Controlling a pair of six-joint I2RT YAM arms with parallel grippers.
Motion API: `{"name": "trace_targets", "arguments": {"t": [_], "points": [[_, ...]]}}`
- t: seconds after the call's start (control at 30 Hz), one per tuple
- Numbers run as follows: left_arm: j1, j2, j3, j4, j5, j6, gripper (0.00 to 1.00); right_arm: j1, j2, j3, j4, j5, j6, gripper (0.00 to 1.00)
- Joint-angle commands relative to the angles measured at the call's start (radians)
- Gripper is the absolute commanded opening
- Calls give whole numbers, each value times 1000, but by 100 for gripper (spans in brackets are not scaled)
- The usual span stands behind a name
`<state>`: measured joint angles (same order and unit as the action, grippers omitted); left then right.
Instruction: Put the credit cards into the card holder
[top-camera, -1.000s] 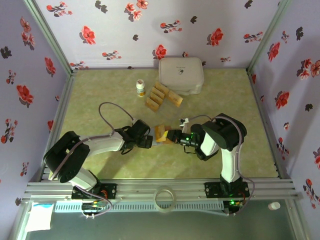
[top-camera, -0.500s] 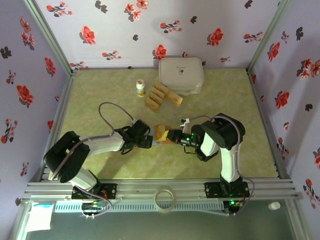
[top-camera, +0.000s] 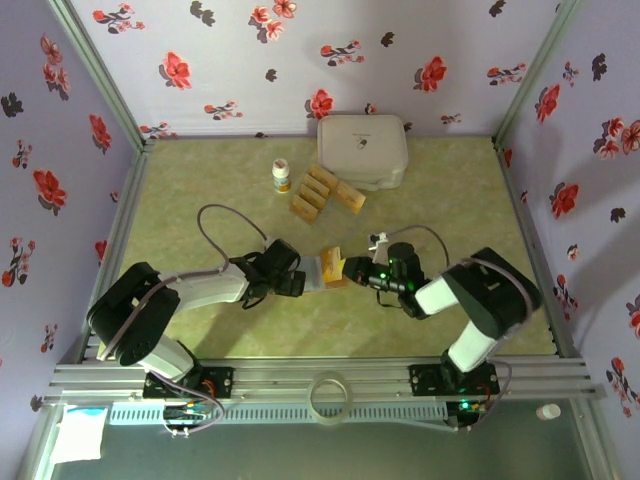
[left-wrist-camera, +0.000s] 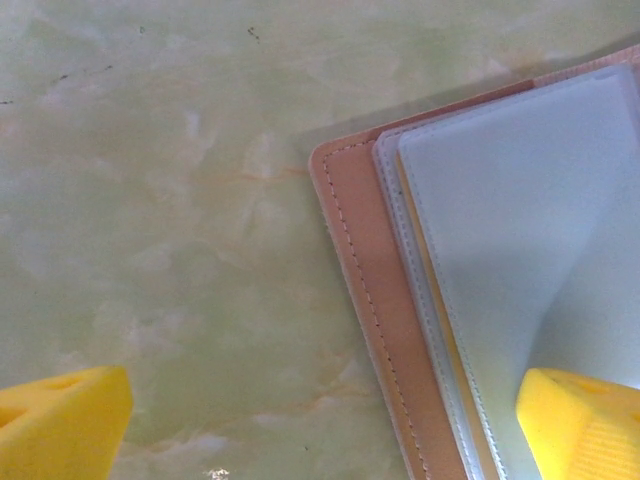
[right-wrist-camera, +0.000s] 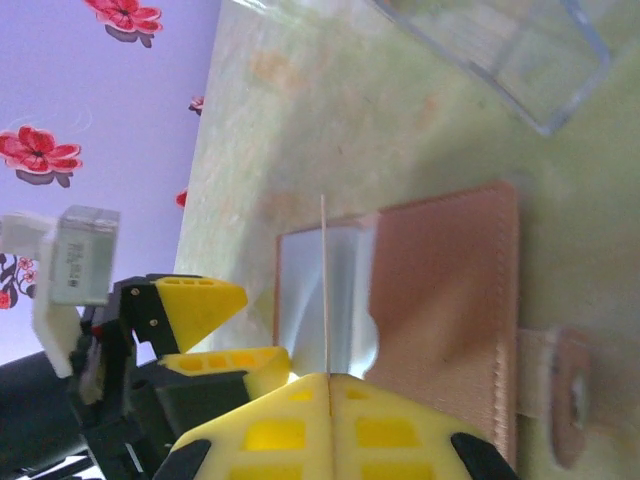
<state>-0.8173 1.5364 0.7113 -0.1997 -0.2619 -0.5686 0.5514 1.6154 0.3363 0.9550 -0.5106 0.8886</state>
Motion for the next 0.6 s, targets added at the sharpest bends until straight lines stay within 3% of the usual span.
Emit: {"name": "trace_targets", "arguments": {"t": [0.0,0.13,0.33,0.57], "points": [[26,19,-22,-45,-44,47,100,-4,-87,31,-243,45,-100,0],[57,-6,-19,-54,-43,103,100,39,-159,32,-325,122,-115,0],[108,-26,-16,-63,-18,145,100,172,-248,62,-519,385,-192,0],[108,-57,-43,-60,-4,86,100,176,-186,61,-304,318,-105,0]]}}
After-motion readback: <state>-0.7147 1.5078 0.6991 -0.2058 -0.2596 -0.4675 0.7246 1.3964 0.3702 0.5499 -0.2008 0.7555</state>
